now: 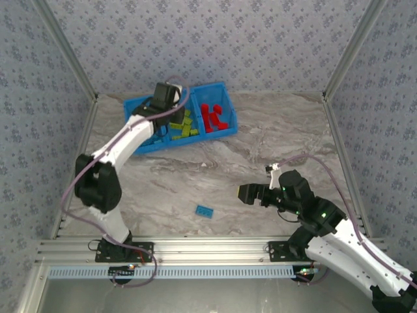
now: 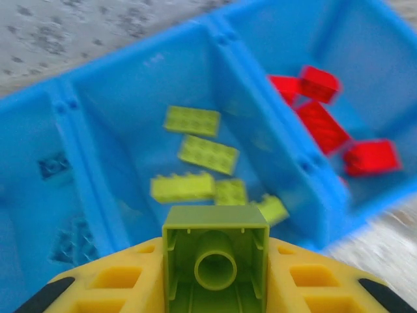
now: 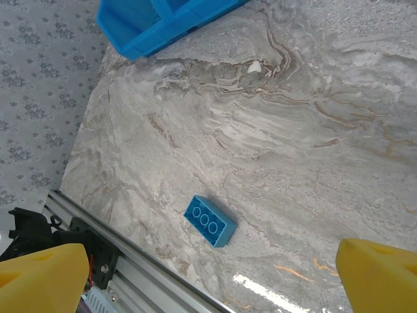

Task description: Sort the legos into containers by color

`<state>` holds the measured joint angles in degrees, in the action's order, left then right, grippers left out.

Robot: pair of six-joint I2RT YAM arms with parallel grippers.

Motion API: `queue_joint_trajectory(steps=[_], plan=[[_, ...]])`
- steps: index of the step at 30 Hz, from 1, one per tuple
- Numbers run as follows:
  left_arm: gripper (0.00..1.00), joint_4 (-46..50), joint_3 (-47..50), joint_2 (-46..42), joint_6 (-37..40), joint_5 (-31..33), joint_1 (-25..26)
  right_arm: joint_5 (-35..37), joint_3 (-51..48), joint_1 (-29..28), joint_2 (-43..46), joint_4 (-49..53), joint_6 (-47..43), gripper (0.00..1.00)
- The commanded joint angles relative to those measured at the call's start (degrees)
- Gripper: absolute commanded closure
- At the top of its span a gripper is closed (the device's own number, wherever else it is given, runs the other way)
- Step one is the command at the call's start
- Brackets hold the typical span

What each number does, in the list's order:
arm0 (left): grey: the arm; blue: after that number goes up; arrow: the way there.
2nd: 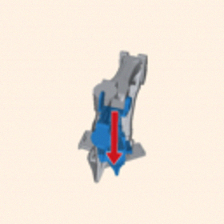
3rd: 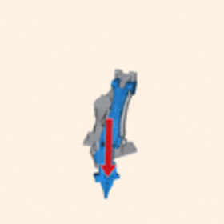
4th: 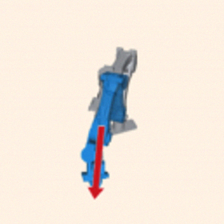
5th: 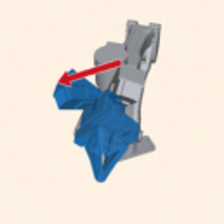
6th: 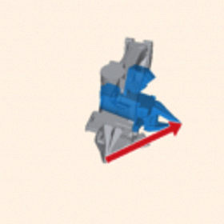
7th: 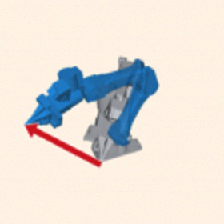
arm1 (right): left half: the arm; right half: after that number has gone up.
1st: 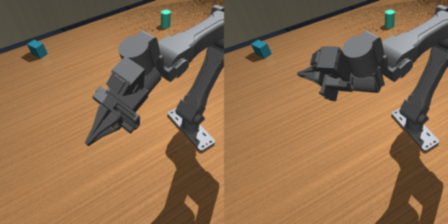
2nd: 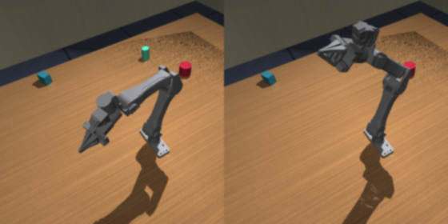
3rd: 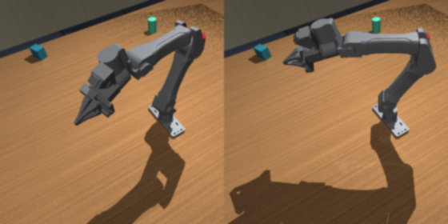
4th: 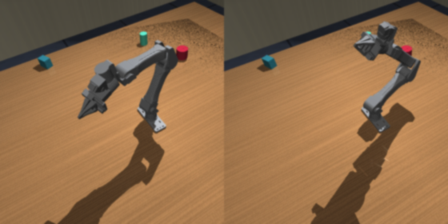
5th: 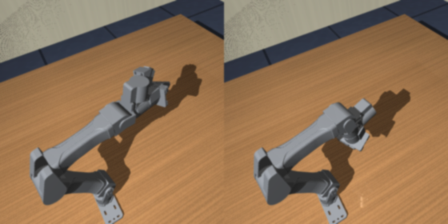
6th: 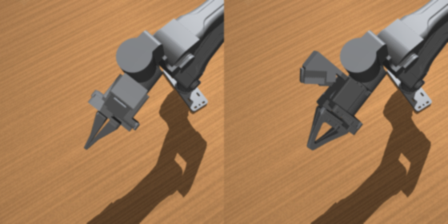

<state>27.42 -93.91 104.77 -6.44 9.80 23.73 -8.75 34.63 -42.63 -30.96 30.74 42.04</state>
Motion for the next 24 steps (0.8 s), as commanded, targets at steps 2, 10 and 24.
queue_joint_trajectory(steps=[2, 10, 24], plan=[[0.65, 9.8, -14.4, 11.8, 3.4, 1.9, -2.8, 1.9, 0.7, -0.3, 1.2, 1.8, 0.0, 0.0], [0.55, 17.6, -34.8, 26.4, 5.4, 1.4, -3.8, 3.2, 2.3, -0.3, 1.6, 3.4, -0.1, 0.0], [0.5, 5.8, -6.9, -0.3, -2.7, -12.2, 0.0, 4.7, 0.6, -0.4, 1.7, 4.2, -0.6, 0.0]])
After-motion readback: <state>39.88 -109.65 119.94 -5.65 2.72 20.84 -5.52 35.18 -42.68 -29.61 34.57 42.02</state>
